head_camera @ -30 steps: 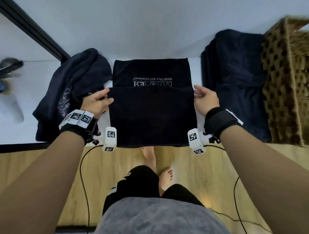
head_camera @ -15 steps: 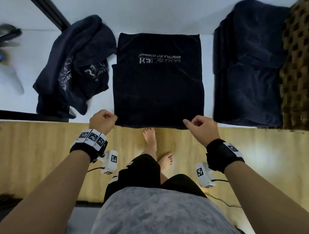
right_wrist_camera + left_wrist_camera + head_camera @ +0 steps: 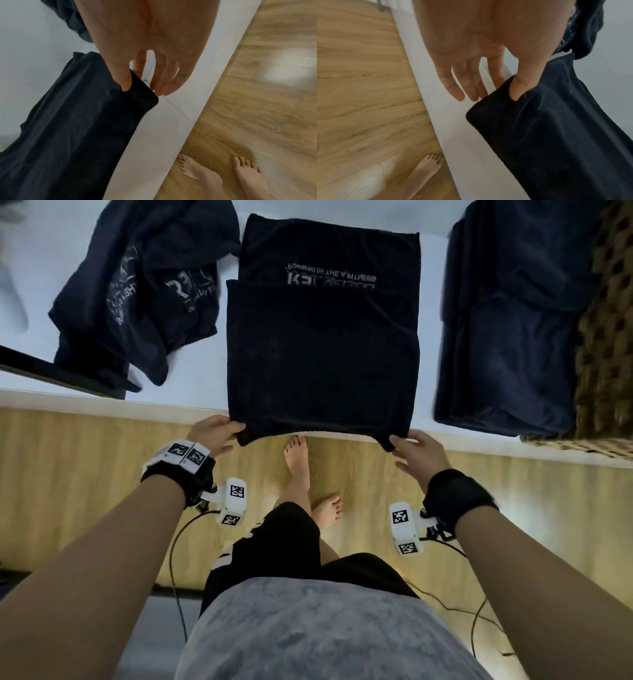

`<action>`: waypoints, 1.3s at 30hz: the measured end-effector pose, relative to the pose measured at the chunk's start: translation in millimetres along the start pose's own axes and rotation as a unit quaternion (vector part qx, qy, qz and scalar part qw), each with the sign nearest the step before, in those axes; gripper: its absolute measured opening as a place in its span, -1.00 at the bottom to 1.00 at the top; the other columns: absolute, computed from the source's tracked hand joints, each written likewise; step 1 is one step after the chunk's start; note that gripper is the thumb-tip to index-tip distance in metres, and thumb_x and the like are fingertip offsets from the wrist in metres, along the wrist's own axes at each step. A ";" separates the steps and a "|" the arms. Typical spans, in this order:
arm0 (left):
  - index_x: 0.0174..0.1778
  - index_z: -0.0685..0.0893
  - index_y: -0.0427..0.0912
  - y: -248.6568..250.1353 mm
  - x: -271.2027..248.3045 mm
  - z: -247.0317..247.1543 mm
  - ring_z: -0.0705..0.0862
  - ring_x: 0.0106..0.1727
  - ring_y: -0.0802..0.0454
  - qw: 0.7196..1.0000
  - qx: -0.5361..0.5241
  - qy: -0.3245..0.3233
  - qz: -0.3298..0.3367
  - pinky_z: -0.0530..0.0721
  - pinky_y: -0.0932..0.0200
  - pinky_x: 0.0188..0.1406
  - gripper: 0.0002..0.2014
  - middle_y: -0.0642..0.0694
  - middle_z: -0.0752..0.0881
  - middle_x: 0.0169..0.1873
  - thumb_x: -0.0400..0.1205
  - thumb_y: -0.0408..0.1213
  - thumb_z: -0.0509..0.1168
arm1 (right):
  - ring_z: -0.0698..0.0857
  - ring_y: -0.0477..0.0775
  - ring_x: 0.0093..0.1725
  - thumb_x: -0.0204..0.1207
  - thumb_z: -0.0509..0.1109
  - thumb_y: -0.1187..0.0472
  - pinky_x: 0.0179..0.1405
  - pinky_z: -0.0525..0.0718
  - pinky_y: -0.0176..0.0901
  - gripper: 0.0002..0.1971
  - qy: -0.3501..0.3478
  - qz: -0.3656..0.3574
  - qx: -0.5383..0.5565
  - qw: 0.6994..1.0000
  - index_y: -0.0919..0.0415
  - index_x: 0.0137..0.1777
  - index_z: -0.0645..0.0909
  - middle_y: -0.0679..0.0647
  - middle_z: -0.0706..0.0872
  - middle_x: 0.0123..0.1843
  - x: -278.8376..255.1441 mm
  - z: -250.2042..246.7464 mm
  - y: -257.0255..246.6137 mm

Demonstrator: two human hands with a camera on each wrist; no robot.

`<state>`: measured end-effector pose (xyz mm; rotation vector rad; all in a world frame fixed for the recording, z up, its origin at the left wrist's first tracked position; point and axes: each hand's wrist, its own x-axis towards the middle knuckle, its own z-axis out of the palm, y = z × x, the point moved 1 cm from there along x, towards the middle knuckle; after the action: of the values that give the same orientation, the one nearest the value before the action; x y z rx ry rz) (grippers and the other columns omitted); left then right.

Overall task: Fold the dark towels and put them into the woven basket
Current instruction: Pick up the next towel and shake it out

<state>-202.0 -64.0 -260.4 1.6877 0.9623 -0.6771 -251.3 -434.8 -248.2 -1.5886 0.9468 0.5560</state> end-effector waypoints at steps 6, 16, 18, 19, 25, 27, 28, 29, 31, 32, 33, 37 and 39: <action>-0.06 0.55 -0.16 5.1 -21.6 -8.2 0.74 0.11 -0.17 0.999 -0.047 -0.005 -0.015 0.73 -0.01 -0.10 -0.89 -0.24 0.72 0.15 0.66 -0.26 0.35 | 0.76 0.14 -0.01 0.54 0.46 0.22 0.04 0.80 0.10 -0.91 0.042 -0.010 0.021 0.999 0.15 -0.16 0.61 0.19 0.76 0.01 -13.1 2.9 -8.1; 0.06 0.69 -0.16 48.9 -66.3 -24.2 0.82 -0.20 -0.02 0.978 -0.161 -0.095 0.093 0.79 0.12 -0.22 -0.86 -0.12 0.81 -0.22 0.66 -0.45 0.31 | 0.81 0.13 -0.34 0.66 0.30 0.36 -0.22 0.81 -0.07 -0.80 0.008 -0.126 0.113 0.986 0.14 0.06 0.75 0.22 0.72 -0.08 -52.5 -0.3 -66.6; 0.02 0.73 -0.29 62.4 -66.9 -29.3 0.84 -0.15 -0.04 0.969 -0.190 -0.116 0.103 0.79 0.16 -0.21 -0.87 -0.15 0.80 -0.23 0.65 -0.50 0.29 | 0.84 0.17 -0.27 0.66 0.25 0.39 -0.21 0.80 -0.08 -0.77 -0.005 -0.117 0.148 0.982 0.27 -0.03 0.76 0.27 0.75 0.03 -54.5 -0.9 -83.9; 0.03 0.73 -0.32 68.7 -65.7 -31.1 0.84 -0.10 -0.06 0.967 -0.192 -0.125 0.113 0.79 0.17 -0.19 -0.85 -0.16 0.80 -0.19 0.64 -0.54 0.28 | 0.85 0.18 -0.24 0.65 0.23 0.40 -0.21 0.80 -0.09 -0.77 -0.011 -0.111 0.164 0.980 0.32 -0.04 0.75 0.29 0.75 0.03 -54.5 -1.6 -92.1; 0.12 0.68 -0.06 79.2 -45.6 -13.4 0.77 -0.09 -0.01 0.940 0.218 -0.114 0.237 0.73 0.16 -0.13 -0.49 -0.16 0.67 0.13 0.48 -0.77 0.31 | 0.85 0.18 -0.02 0.55 0.13 0.59 -0.07 0.81 -0.11 -0.66 -0.054 -0.086 0.223 0.969 0.42 0.15 0.68 0.31 0.70 0.01 -46.1 -3.5 -127.1; 0.26 0.64 0.02 74.7 -37.6 -1.9 0.71 -0.07 0.05 0.883 0.351 -0.111 0.291 0.66 0.31 -0.10 -0.41 -0.06 0.59 0.18 0.43 -0.66 0.42 | 0.85 0.15 -0.01 0.52 0.12 0.66 -0.09 0.81 -0.13 -0.62 -0.062 -0.087 0.225 0.969 0.42 0.19 0.66 0.35 0.73 0.09 -40.8 -1.6 -134.5; 0.35 0.61 0.03 72.4 -33.6 4.3 0.67 -0.05 0.08 0.855 0.399 -0.111 0.313 0.58 0.44 -0.13 -0.35 -0.01 0.54 0.19 0.40 -0.59 0.49 | 0.85 0.14 0.00 0.52 0.14 0.68 -0.09 0.80 -0.14 -0.61 -0.065 -0.086 0.224 0.969 0.42 0.21 0.65 0.34 0.74 0.11 -37.7 -0.9 -137.6; 0.43 0.56 0.04 70.9 -30.3 9.7 0.63 -0.04 0.09 0.833 0.430 -0.114 0.329 0.52 0.51 -0.15 -0.29 0.03 0.49 0.20 0.38 -0.52 0.53 | 0.85 0.14 0.01 0.53 0.16 0.67 -0.08 0.80 -0.14 -0.61 -0.067 -0.086 0.224 0.969 0.42 0.23 0.65 0.34 0.74 0.11 -35.1 -0.4 -140.6; 0.56 0.43 0.05 70.2 -24.7 20.1 0.54 -0.03 0.11 0.809 0.463 -0.111 0.344 0.47 0.47 -0.04 -0.17 0.03 0.43 0.23 0.38 -0.40 0.58 | 0.84 0.13 0.03 0.57 0.22 0.63 -0.07 0.80 -0.13 -0.66 -0.067 -0.086 0.220 0.969 0.41 0.26 0.63 0.34 0.75 0.10 -29.6 0.9 -144.5; 0.60 0.36 0.06 70.3 -22.3 23.9 0.52 -0.01 0.11 0.807 0.469 -0.100 0.344 0.48 0.40 0.03 -0.12 0.02 0.41 0.26 0.38 -0.35 0.59 | 0.84 0.12 0.03 0.59 0.25 0.60 -0.06 0.80 -0.13 -0.69 -0.066 -0.087 0.216 0.970 0.41 0.26 0.64 0.33 0.76 0.10 -27.5 1.2 -145.6; 0.63 0.32 0.06 70.3 -19.7 26.6 0.53 0.04 0.08 0.812 0.469 -0.084 0.335 0.50 0.33 0.08 -0.09 0.01 0.39 0.28 0.38 -0.31 0.60 | 0.84 0.11 0.03 0.61 0.27 0.57 -0.06 0.81 -0.13 -0.72 -0.064 -0.087 0.212 0.971 0.40 0.26 0.64 0.32 0.77 0.09 -25.9 1.6 -146.4; 0.46 0.51 -0.05 76.4 -10.6 29.3 0.60 0.10 0.02 0.834 0.462 -0.042 0.300 0.60 0.17 0.09 -0.34 -0.05 0.52 0.16 0.44 -0.20 0.58 | 0.85 0.10 0.01 0.64 0.35 0.42 -0.13 0.80 -0.14 -0.81 -0.052 -0.082 0.208 0.973 0.39 0.21 0.67 0.26 0.80 0.06 -21.3 2.6 -153.1; 0.19 0.63 -0.11 80.7 -7.4 27.3 0.62 -0.14 0.09 0.834 0.467 -0.051 0.289 0.53 0.29 -0.20 -0.64 0.01 0.63 -0.11 0.51 -0.20 0.52 | 0.85 0.11 0.00 0.64 0.38 0.36 -0.15 0.81 -0.13 -0.83 -0.039 -0.078 0.195 0.977 0.39 0.17 0.67 0.24 0.81 0.02 -17.9 3.1 -159.2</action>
<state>-136.5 -103.8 -222.5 2.5900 -0.0760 -0.8633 -131.1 -422.5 -142.8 -1.2640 0.8062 0.2990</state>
